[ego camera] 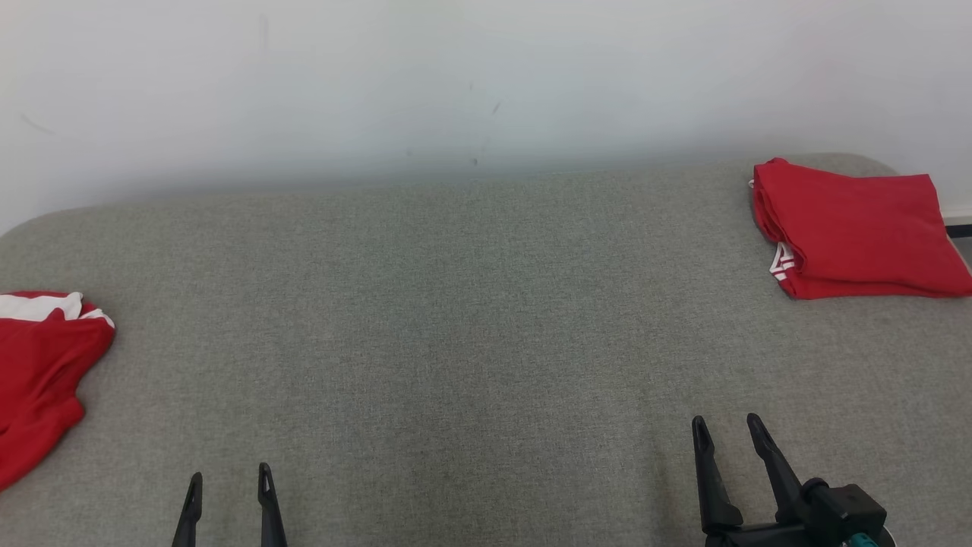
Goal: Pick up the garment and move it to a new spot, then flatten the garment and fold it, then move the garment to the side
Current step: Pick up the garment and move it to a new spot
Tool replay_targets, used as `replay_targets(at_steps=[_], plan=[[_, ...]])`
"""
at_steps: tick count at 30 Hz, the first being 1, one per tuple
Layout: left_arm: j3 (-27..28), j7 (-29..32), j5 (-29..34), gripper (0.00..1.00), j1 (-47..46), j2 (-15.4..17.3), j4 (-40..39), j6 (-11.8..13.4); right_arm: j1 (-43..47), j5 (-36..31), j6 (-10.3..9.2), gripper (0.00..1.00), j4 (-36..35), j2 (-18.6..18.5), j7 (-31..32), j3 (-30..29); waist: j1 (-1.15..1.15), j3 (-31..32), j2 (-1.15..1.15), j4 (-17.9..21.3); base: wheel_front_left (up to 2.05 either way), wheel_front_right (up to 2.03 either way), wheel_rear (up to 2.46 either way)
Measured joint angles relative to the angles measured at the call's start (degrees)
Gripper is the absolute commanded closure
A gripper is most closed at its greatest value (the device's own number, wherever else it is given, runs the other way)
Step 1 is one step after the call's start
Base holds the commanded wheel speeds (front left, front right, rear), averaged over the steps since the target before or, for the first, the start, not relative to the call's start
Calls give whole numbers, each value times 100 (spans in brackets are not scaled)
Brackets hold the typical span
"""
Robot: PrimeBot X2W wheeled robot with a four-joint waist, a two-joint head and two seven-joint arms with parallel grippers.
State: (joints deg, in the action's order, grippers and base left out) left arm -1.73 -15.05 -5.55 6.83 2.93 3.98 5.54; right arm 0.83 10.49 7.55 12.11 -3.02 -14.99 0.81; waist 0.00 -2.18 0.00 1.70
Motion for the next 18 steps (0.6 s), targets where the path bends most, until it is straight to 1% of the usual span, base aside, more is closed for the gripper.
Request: replay_targets(at_steps=[10,18], plan=[[-67,0,43,0,13,-1,-43,26,25,18,0,0,11,1,0,-16,0,7,0,-27,0,0,0],[-66,0,103,0,2,-1,-13,0,38,52,0,0,43,2,0,-46,0,10,0,-254,0,0,0]])
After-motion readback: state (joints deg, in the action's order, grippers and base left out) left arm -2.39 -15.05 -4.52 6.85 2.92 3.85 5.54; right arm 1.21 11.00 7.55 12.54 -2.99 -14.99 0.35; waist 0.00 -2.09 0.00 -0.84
